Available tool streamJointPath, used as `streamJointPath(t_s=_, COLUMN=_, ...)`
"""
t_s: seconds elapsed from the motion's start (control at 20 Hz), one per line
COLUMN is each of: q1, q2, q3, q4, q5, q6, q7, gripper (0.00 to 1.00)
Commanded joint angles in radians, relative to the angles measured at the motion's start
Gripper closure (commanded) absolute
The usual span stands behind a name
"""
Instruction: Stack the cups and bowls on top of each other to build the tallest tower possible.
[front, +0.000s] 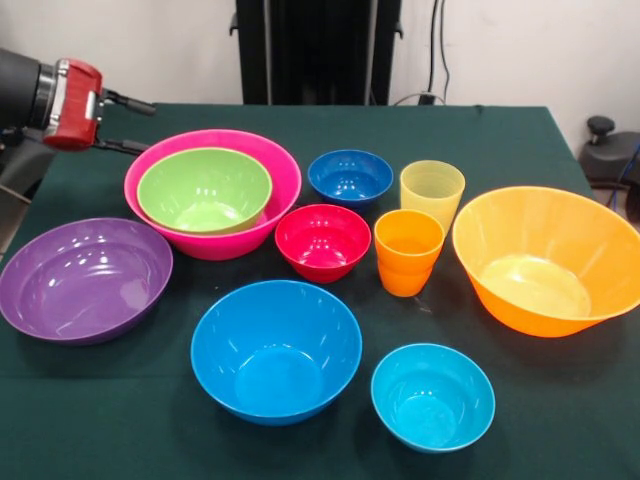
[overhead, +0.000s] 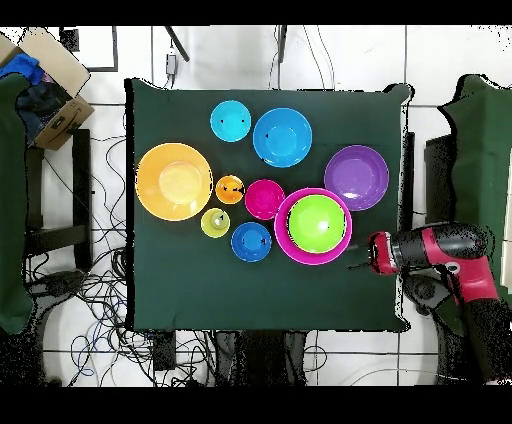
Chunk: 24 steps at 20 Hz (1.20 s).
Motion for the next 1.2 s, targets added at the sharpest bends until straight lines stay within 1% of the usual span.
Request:
streamJointPath(t_s=0.05, q1=0.056, q2=-0.092, q3=0.021, q4=0.004, q5=-0.395, q6=-0.283, q7=-0.372, gripper=0.00)
streamJointPath(t_s=0.15, q1=0.064, q2=-0.144, q3=0.024, q4=0.069, q5=-0.438, q6=-0.363, q7=-0.281, gripper=0.00)
streamJointPath(t_s=0.25, q1=0.085, q2=-0.187, q3=0.017, q4=0.098, q5=-0.492, q6=-0.391, q7=-0.217, gripper=0.00)
streamJointPath(t_s=0.3, q1=0.094, q2=-0.202, q3=0.010, q4=0.103, q5=-0.516, q6=-0.394, q7=-0.185, gripper=0.00)
streamJointPath(t_s=0.4, q1=0.118, q2=-0.222, q3=-0.011, q4=0.100, q5=-0.573, q6=-0.408, q7=-0.156, gripper=0.00)
streamJointPath(t_s=0.5, q1=0.133, q2=-0.217, q3=-0.024, q4=0.095, q5=-0.615, q6=-0.438, q7=-0.135, gripper=0.00)
streamJointPath(t_s=0.55, q1=0.136, q2=-0.201, q3=-0.026, q4=0.082, q5=-0.623, q6=-0.448, q7=-0.134, gripper=0.00)
streamJointPath(t_s=0.8, q1=0.137, q2=-0.180, q3=-0.029, q4=0.075, q5=-0.643, q6=-0.486, q7=-0.129, gripper=0.00)
streamJointPath(t_s=1.0, q1=0.136, q2=-0.170, q3=-0.024, q4=0.076, q5=-0.613, q6=-0.484, q7=-0.100, gripper=0.00)
streamJointPath(t_s=1.2, q1=0.137, q2=-0.169, q3=-0.025, q4=0.074, q5=-0.608, q6=-0.485, q7=-0.088, gripper=0.00)
